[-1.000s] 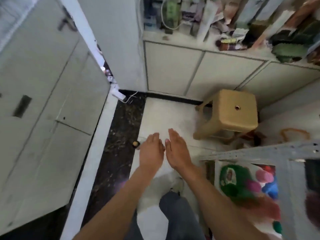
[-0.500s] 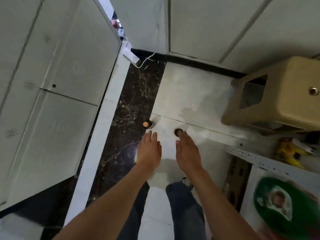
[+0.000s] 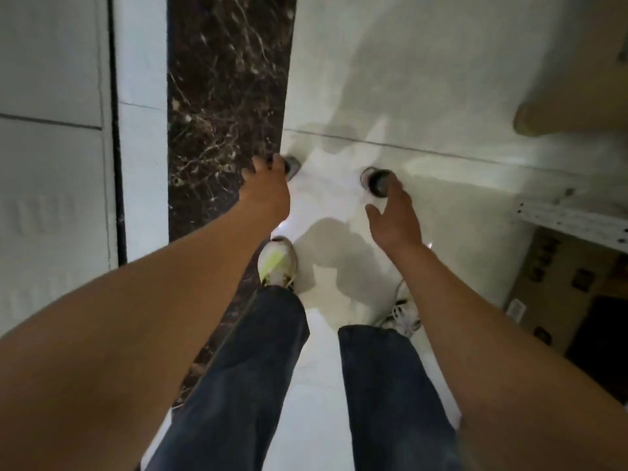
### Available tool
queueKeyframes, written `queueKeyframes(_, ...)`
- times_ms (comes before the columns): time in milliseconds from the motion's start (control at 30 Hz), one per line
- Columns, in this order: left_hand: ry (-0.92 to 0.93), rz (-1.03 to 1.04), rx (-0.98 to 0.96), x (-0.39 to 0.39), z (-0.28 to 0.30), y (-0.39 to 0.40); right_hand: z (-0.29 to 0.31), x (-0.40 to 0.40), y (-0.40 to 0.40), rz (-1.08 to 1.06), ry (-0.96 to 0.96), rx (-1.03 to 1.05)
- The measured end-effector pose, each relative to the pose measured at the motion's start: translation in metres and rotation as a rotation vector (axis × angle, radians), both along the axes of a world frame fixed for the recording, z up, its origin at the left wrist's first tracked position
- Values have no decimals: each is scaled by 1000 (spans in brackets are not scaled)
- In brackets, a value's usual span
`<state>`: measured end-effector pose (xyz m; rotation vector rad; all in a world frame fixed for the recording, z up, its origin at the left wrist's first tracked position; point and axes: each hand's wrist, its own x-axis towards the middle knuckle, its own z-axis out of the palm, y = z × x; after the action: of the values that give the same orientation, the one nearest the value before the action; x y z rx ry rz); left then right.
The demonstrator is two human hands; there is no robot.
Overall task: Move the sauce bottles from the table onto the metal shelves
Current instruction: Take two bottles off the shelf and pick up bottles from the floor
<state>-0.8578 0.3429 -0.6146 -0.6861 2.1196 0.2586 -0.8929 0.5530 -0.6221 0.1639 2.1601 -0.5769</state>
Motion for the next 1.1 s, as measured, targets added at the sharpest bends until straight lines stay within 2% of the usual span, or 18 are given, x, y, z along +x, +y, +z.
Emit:
queueKeyframes(167,166,-10,-19,12,-25,-7,-25,3,-8,-67,135,55)
queueKeyframes(267,237,-20,-25,12,-27,-10,-32,-8,-8,-133,142,48)
queueKeyframes(500,394,395,35,29,18,35,-2,-6,2,-260,42,-8)
queueKeyframes(633,413,475,96,41,61,71,49,9,9,-211,71,-41)
queueKeyframes(767,377,394,142,40,119,99,117,15,15,-269,67,-58)
queueKeyframes(1000,442,260,226,30,267,119,271,5,19,-486,150,-85)
queueKeyframes(1100,551,232,219,21,339,120,350,-3,26,-565,223,-103)
